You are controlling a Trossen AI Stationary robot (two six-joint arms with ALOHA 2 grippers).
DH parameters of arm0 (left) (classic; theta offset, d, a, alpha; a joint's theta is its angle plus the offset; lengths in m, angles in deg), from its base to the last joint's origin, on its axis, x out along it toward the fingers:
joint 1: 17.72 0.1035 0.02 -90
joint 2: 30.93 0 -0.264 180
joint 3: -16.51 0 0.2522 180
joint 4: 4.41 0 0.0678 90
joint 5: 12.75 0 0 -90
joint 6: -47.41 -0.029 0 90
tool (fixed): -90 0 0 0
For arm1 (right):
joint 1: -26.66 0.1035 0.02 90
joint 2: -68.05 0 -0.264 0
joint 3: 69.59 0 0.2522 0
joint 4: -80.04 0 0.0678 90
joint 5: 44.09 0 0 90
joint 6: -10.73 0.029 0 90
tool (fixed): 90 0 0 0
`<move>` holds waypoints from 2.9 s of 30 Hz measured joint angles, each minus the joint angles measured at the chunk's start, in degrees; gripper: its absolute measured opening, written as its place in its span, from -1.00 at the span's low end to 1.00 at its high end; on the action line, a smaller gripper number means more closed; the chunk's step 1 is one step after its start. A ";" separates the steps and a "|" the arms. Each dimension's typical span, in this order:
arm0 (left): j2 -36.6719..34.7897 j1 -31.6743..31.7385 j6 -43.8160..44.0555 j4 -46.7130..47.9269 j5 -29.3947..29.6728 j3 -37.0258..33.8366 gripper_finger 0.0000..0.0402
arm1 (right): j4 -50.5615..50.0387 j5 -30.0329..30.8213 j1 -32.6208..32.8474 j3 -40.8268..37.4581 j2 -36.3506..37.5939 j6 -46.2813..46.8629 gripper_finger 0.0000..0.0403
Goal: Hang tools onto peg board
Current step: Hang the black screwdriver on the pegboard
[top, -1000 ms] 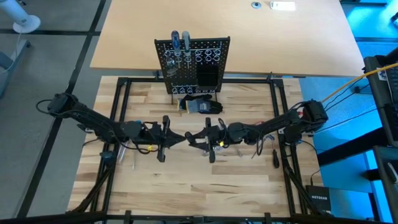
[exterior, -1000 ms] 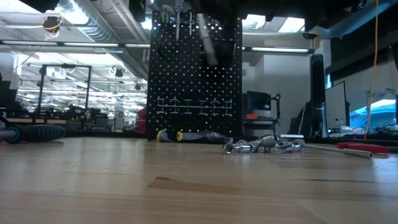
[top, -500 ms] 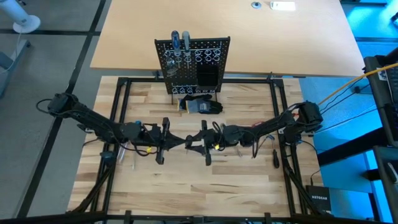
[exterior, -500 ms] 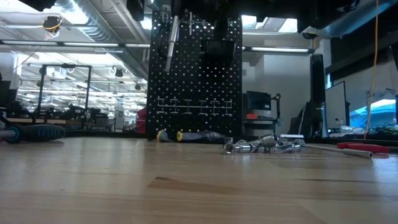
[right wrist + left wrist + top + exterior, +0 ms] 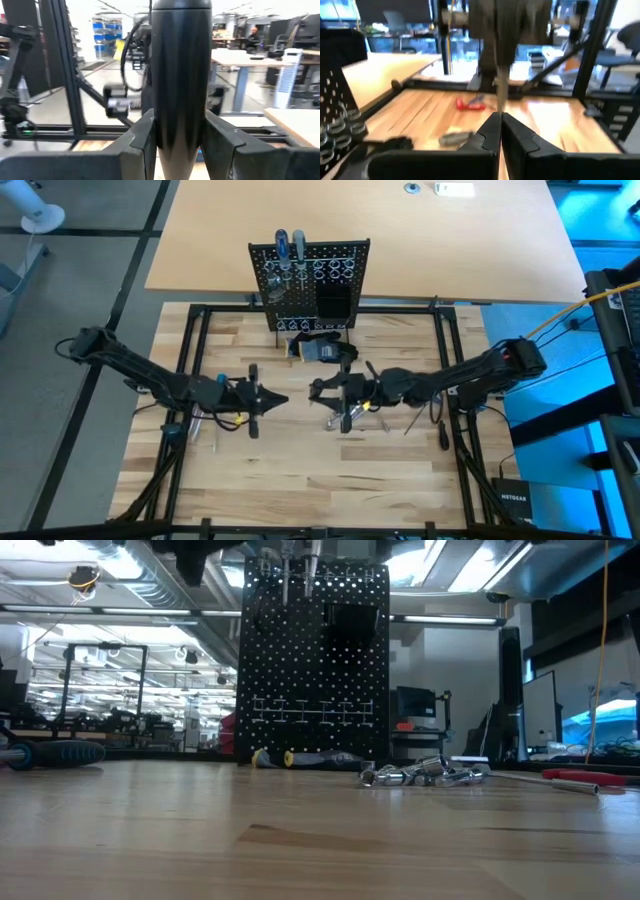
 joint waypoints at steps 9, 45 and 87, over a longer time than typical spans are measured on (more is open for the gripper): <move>0.24 0.22 4.14 -10.13 0.07 -10.70 -0.99 | -6.08 5.61 -0.63 -0.02 2.95 -1.47 -0.41; 0.24 2.89 2.94 -14.71 0.17 -16.43 -0.99 | -26.62 4.48 -11.18 21.43 2.93 -4.85 -0.41; 0.24 2.89 4.60 -12.88 0.17 -16.43 -0.99 | -48.01 8.96 -32.48 47.06 2.80 -9.00 -0.41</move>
